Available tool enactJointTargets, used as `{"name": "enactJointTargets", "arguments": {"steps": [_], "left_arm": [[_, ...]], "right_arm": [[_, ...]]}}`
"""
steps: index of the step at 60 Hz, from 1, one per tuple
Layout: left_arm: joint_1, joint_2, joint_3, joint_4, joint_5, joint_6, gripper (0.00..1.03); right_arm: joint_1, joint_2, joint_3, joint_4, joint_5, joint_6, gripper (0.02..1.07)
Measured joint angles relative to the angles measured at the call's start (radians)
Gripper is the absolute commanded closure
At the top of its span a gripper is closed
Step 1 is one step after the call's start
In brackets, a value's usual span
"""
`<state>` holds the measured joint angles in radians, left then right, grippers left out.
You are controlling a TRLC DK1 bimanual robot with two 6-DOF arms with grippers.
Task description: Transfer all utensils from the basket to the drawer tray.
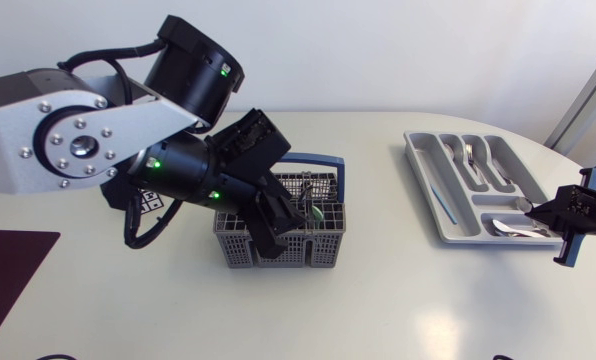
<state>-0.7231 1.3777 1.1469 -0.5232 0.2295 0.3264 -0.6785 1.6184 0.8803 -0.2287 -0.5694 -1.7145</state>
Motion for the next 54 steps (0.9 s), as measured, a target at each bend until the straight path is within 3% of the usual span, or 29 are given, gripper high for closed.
{"name": "enactJointTargets", "arguments": {"steps": [12, 15, 20, 29, 40, 54], "left_arm": [[-0.014, 0.0, 0.0, -0.006, -0.021, 0.012, 0.44], [-0.027, 0.001, 0.0, -0.01, -0.039, 0.019, 0.44], [-0.054, 0.008, 0.0, -0.011, -0.077, 0.042, 0.44], [-0.099, 0.024, 0.0, -0.01, -0.165, 0.117, 0.44], [-0.134, 0.053, 0.003, 0.005, -0.262, 0.253, 0.44], [-0.137, 0.113, 0.048, 0.028, -0.279, 0.422, 0.44]], "right_arm": [[-0.004, 0.075, 0.006, 0.121, 0.071, -0.039, 0.98], [-0.004, 0.089, 0.006, 0.146, 0.092, -0.044, 0.83], [-0.004, 0.107, 0.004, 0.191, 0.134, -0.053, 0.44], [-0.003, 0.114, -0.017, 0.234, 0.167, -0.064, 0.15], [0.002, 0.102, -0.042, 0.242, 0.172, -0.063, 0.08], [0.045, -0.017, -0.146, 0.24, 0.171, -0.04, 0.08]]}}
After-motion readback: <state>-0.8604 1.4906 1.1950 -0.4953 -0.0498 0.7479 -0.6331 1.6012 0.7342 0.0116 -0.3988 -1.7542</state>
